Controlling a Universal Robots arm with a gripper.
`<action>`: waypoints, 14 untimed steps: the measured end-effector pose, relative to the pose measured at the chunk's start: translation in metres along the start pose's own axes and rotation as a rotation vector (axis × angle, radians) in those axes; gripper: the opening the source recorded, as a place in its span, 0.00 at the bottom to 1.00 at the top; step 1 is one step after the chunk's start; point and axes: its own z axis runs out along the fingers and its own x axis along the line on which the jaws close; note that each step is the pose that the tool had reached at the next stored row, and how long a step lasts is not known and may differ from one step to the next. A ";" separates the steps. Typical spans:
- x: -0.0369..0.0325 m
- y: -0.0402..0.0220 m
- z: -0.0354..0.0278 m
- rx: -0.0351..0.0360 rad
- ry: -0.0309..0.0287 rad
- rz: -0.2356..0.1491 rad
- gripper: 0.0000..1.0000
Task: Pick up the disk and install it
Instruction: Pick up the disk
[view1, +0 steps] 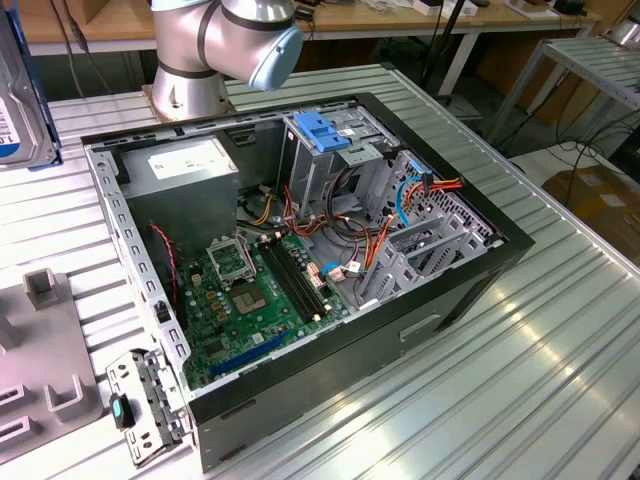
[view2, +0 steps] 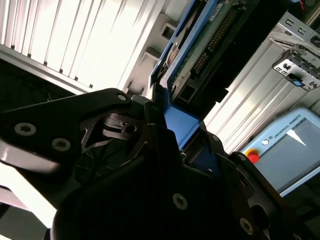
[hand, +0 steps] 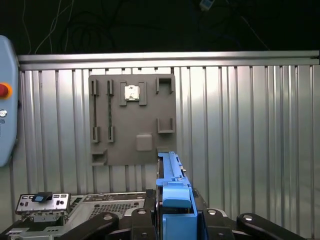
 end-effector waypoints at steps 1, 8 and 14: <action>0.0000 -0.0025 0.0000 0.0000 0.0000 0.000 0.37; 0.0002 -0.0191 0.0003 0.0000 0.0000 0.000 0.37; 0.0007 -0.0288 0.0005 0.0000 -0.0001 0.000 0.37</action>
